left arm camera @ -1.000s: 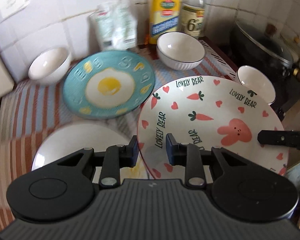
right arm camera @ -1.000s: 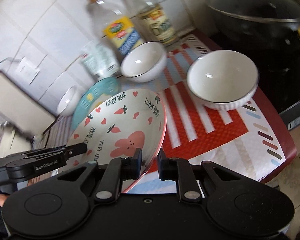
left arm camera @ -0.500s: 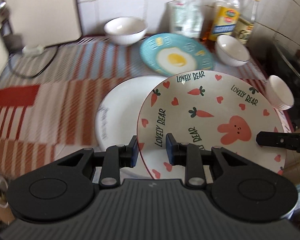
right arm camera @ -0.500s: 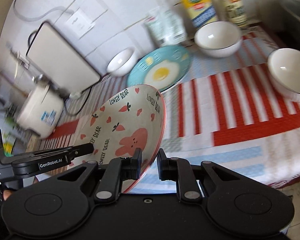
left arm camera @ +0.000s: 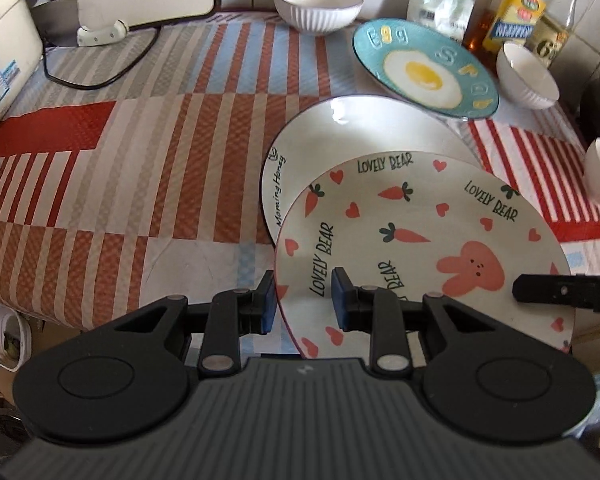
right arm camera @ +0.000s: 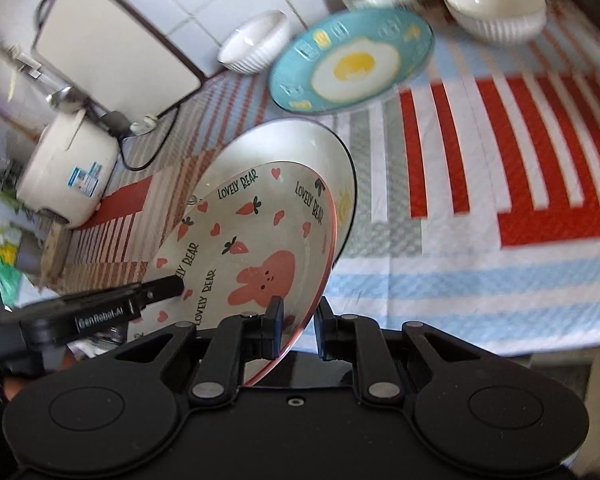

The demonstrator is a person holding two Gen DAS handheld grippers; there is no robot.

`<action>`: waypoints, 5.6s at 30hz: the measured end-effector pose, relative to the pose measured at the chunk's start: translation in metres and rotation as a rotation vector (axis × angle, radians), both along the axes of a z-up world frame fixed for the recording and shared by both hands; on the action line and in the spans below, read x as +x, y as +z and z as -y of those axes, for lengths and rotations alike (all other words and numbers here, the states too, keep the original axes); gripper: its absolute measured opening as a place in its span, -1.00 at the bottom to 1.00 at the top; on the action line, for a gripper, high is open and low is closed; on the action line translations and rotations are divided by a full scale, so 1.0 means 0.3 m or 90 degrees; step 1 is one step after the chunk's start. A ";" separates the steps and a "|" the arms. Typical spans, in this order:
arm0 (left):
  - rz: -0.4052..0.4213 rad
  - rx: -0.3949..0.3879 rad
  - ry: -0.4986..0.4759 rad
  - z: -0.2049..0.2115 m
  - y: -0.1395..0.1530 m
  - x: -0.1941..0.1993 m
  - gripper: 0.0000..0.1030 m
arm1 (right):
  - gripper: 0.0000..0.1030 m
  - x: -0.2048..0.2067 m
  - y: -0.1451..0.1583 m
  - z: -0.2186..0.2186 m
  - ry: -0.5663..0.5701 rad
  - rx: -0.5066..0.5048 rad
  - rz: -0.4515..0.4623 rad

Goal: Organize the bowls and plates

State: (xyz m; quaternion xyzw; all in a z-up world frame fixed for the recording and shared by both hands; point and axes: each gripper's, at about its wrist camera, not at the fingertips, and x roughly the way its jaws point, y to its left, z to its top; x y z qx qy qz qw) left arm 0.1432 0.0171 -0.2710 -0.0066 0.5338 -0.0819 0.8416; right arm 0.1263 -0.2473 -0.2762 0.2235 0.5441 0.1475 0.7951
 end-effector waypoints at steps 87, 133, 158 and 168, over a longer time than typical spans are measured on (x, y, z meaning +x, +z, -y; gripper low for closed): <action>0.172 0.026 -0.159 0.283 0.467 0.207 0.20 | 0.20 0.030 0.444 0.099 0.049 -0.259 0.414; 0.007 -0.058 -0.170 0.274 -0.109 0.793 -0.62 | -0.81 0.471 -0.117 0.196 -0.338 -0.084 0.089; 0.092 -0.016 -0.241 0.270 0.083 0.634 -0.62 | -0.71 0.453 -0.068 0.170 -0.358 -0.031 0.070; 0.085 -0.029 -0.222 0.189 0.239 0.461 -0.62 | -0.69 0.300 0.064 0.123 -0.314 -0.025 0.095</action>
